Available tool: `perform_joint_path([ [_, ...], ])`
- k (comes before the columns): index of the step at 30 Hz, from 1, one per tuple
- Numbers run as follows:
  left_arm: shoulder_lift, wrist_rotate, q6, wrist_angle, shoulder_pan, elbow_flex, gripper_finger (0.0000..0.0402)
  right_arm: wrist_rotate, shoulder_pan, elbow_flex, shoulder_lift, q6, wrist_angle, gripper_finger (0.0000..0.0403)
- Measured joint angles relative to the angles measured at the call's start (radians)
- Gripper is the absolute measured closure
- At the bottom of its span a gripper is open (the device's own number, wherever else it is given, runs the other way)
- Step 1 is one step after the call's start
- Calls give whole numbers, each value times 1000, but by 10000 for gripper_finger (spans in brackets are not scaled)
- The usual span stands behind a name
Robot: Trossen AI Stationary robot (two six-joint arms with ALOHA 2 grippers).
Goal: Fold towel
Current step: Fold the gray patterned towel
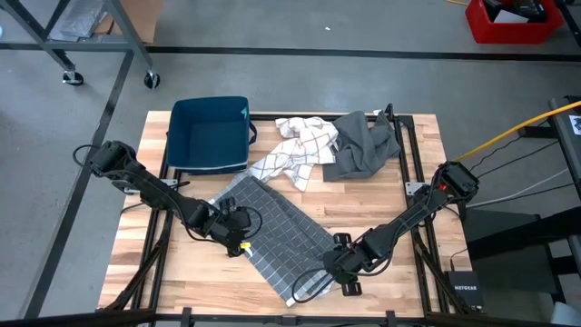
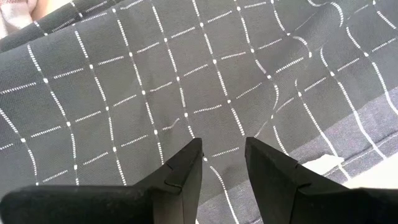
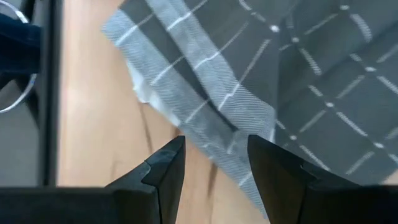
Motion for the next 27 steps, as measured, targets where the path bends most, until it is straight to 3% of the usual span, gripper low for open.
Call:
perform_joint_path([
  [7,0,0,0,0,0,0,286,75,0,0,0,0,-14,223],
  [19,0,0,0,0,0,0,286,115,0,0,0,0,-20,226],
  [27,0,0,0,0,0,0,286,87,0,0,0,7,-19,302],
])
